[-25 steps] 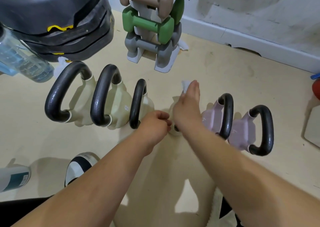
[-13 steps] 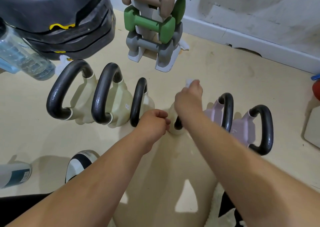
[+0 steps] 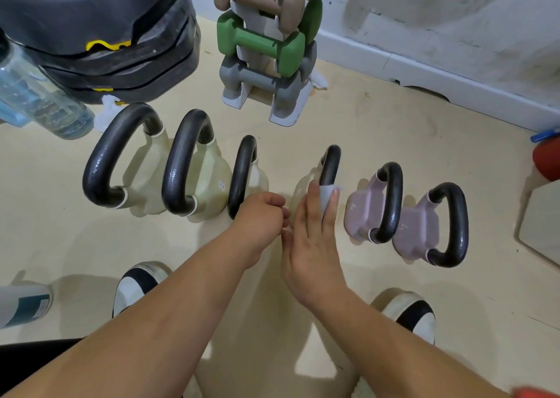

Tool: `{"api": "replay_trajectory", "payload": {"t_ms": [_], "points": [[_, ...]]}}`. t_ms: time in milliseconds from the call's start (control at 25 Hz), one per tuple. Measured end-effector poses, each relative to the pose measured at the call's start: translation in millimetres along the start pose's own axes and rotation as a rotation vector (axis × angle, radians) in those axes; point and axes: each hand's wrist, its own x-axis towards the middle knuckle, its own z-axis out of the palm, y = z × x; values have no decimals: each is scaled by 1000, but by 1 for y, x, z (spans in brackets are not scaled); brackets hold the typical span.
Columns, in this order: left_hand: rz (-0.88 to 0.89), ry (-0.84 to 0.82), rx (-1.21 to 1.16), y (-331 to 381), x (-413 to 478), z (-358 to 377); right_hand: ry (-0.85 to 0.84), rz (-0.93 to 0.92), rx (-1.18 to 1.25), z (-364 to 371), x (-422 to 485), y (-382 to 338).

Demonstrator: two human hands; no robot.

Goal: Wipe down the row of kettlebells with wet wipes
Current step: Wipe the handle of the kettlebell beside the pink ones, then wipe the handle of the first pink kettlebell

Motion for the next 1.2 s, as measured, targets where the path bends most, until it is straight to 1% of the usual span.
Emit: {"api": "replay_trajectory", "payload": {"t_ms": [40, 120, 200, 240, 280, 360, 440, 480, 520, 640, 680, 800, 920, 960, 1080, 1160, 1200], "points": [[3, 3, 1, -1, 1, -1, 1, 9, 32, -1, 0, -4], [11, -10, 11, -2, 3, -2, 62, 67, 187, -11, 20, -9], [17, -34, 25, -3, 6, 0, 130, 178, 285, -28, 60, -7], [13, -35, 26, -3, 6, 1, 129, 237, 324, -38, 82, -3], [10, -27, 24, -2, 6, 1, 101, 305, 387, -47, 101, 2], [17, -17, 27, 1, 6, 3, 61, 462, 592, -61, 129, 12], [21, -24, 46, 3, 5, 3, 23, 667, 864, -69, 139, 18], [19, -28, 50, 4, 5, 3, 29, 759, 966, -69, 139, 17], [14, -30, 48, 4, 5, 3, 58, 810, 1005, -68, 135, 12], [17, -45, 38, 3, 2, 5, 141, 751, 907, -60, 103, -13], [21, -55, 35, 2, 1, 5, 149, 745, 906, -58, 90, -20], [61, -89, 22, 3, -9, 6, 133, 772, 876, -55, 52, -31], [66, -32, -20, 5, -25, 5, 65, 639, 735, -72, 18, -42], [63, -16, -45, 6, -30, 6, 61, 637, 749, -83, 12, -45], [71, -16, -106, 19, -48, 9, 28, 757, 1001, -122, 12, -36], [95, -33, -27, 30, -63, 14, -77, 889, 1272, -144, 23, -18], [101, -55, -29, 34, -69, 17, -156, 963, 1350, -154, 26, -11]]}}
